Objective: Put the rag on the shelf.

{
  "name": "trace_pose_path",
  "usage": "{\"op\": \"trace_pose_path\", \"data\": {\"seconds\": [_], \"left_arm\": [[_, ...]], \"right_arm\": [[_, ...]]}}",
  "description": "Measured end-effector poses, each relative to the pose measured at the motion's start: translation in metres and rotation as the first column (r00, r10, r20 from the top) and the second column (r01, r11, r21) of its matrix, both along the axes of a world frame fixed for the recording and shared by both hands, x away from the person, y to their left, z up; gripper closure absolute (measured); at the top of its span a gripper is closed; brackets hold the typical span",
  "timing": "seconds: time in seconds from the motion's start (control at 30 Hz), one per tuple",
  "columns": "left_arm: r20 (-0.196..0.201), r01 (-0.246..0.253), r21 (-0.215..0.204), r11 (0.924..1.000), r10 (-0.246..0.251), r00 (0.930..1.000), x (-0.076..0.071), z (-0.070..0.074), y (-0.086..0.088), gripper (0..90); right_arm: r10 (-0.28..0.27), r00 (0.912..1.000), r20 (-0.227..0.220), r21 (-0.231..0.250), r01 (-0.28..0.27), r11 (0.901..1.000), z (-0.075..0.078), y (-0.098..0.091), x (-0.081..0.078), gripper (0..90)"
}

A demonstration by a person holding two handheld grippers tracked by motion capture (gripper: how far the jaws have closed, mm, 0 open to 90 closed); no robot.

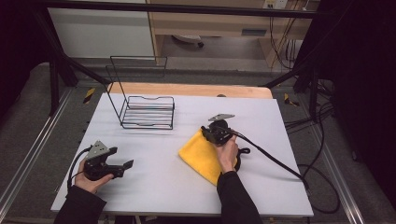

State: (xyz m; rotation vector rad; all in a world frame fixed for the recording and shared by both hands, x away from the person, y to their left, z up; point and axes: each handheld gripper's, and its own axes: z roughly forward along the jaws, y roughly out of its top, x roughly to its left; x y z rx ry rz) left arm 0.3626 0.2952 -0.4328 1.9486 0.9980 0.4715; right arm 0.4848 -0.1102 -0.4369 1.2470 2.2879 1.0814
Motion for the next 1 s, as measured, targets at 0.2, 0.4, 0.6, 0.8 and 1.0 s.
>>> {"op": "trace_pose_path", "data": {"seconds": [0.2,0.4,0.6,0.8,1.0], "left_arm": [[-0.004,0.002,0.003,1.0,-0.002,1.0,0.0,0.0,-0.001,10.9],[-0.004,-0.002,0.005,1.0,0.002,1.0,0.0,0.0,-0.001,10.9],[-0.004,-0.006,0.009,0.9999,0.006,1.0,0.0,-0.001,-0.002,10.5],[-0.003,-0.006,0.013,0.9999,0.006,1.0,-0.001,0.0,-0.002,10.3],[-0.007,-0.006,0.013,0.9999,0.006,1.0,-0.001,0.0,-0.002,10.2]], "right_arm": [[0.032,0.9972,0.068,-0.011,-0.032,0.9994,0.008,-0.003,-0.006,61.2],[0.09,0.9878,0.127,0.042,-0.096,0.9945,0.03,-0.019,-0.035,33.7],[0.157,0.9844,0.079,0.074,-0.163,0.9838,0.028,-0.041,-0.074,19.4],[0.227,0.9733,0.033,0.052,-0.229,0.9722,0.016,-0.049,-0.11,23.3],[0.267,0.9638,0.0,0.043,-0.266,0.9629,0.006,-0.053,-0.136,41.2]]}}
